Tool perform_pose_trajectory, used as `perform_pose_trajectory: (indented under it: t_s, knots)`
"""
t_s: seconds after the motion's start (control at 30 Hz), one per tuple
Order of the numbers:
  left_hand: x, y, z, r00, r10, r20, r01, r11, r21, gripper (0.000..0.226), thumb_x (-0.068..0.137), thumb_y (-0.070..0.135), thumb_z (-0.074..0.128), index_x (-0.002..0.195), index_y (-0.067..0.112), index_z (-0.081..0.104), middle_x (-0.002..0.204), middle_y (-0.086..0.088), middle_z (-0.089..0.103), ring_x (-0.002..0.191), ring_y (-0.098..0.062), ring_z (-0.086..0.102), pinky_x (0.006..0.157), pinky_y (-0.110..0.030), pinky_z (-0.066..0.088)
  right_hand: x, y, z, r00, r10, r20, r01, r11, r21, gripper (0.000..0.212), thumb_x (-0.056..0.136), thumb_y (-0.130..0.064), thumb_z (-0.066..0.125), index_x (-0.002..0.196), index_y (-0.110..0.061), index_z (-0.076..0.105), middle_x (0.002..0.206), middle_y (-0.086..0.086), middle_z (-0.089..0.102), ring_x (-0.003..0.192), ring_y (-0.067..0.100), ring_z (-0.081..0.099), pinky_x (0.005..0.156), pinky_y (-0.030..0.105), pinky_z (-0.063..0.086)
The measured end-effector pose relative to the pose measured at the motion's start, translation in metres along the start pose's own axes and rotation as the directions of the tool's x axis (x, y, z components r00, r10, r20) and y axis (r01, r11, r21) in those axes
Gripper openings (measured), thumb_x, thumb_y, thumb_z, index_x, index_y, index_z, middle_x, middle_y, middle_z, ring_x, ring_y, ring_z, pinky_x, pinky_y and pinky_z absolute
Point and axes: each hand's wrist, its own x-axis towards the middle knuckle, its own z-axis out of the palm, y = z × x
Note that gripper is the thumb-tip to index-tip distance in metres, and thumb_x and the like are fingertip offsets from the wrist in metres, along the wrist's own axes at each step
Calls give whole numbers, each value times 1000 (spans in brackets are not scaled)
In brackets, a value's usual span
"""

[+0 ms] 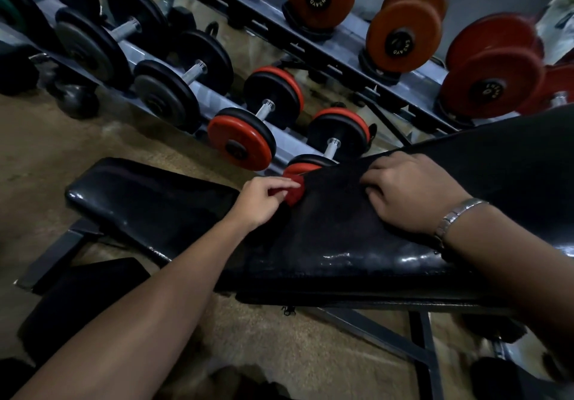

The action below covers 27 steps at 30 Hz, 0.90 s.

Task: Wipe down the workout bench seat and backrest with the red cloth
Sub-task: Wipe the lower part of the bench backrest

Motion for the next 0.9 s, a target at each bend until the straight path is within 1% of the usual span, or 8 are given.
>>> perform_pose_trajectory:
  t_s: [0.07,0.2,0.23,0.33,0.47,0.6,0.77,0.9]
  knots:
    - [-6,7,7,1000,-9,-25,9,1000,-27,38,89,-4,66,104,27,80,119,8,73,120,-6,63,115,-32,41,-2,5,-4,1000,6,19,-6,1000,-16,34,91,-38,41,111,-33,68,117,-8,63,112,20,55,90,39,45]
    - [-37,18,10,995,91,39,-87,992,-92,40,91,-7,63,108,25,79,124,10,70,124,0,59,111,-15,37,-4,7,-9,997,-25,74,24,1000,6,34,89,-35,41,112,-36,67,117,-9,63,112,19,55,90,38,47]
    - [-36,18,8,995,91,52,-85,991,-100,39,92,-7,63,108,25,79,124,10,70,125,0,58,111,-14,37,-4,7,-9,996,-31,80,31,1000,6,34,90,-35,41,113,-36,67,117,-10,62,111,18,54,90,38,47]
    - [-11,21,10,999,19,30,-17,997,-71,37,93,-1,64,109,29,78,127,6,70,127,-8,59,115,-27,40,-4,7,-9,996,-32,84,31,999,10,35,90,-36,41,114,-37,66,120,-10,62,112,18,54,89,37,47]
    - [10,44,30,998,-46,-31,43,996,-78,34,95,0,60,111,25,78,131,3,68,124,-9,57,105,-14,35,-6,6,-8,996,-30,87,28,1000,14,35,92,-36,41,117,-38,66,123,-9,61,114,19,54,89,35,47]
    - [-5,42,25,999,5,46,2,988,-152,33,89,-11,62,104,12,80,123,-1,72,121,-10,62,111,-22,40,-8,6,-8,996,-20,83,20,1000,7,35,92,-36,42,119,-36,65,124,-8,61,114,20,55,90,34,46]
    - [21,35,12,995,-84,47,87,995,-50,37,91,-7,63,100,24,81,122,4,73,123,-11,62,112,-25,40,-8,5,-5,997,-23,69,23,1000,3,35,91,-34,43,119,-33,65,123,-5,61,114,22,55,88,35,46]
    - [27,57,30,993,-108,44,112,987,-111,35,94,-7,57,104,16,80,124,0,71,121,-14,60,108,-25,41,-7,2,-4,998,-10,67,10,1000,4,34,90,-35,45,116,-33,66,119,-5,62,111,22,56,84,35,41]
